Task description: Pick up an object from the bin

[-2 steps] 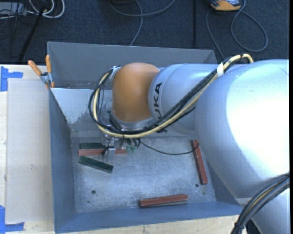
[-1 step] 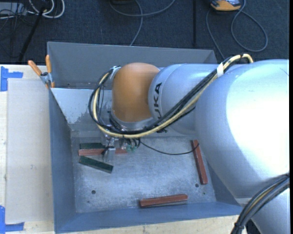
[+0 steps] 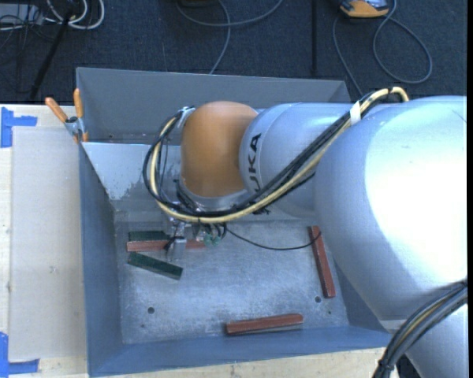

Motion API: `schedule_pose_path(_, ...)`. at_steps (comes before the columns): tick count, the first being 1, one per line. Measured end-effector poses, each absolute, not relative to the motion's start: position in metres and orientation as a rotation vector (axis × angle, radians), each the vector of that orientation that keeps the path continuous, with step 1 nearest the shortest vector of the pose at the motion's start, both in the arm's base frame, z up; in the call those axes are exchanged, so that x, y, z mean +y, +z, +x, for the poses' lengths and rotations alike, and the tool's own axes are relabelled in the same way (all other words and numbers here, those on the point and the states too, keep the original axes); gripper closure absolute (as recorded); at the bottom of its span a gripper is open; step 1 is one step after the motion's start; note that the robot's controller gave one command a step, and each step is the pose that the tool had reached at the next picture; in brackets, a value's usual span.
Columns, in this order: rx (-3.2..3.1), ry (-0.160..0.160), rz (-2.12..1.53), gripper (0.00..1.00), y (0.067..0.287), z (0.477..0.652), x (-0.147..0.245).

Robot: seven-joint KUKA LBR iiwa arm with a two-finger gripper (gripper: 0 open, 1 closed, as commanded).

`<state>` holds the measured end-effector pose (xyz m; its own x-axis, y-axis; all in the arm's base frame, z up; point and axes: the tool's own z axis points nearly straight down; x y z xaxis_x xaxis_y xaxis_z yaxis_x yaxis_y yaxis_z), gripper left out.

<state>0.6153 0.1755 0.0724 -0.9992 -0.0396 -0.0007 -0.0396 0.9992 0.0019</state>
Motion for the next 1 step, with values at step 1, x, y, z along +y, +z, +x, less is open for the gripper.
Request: schedule_pose_path(1, 3.13, 0.003, -0.085, 1.0, 0.2353, 0.6238, 0.1733)
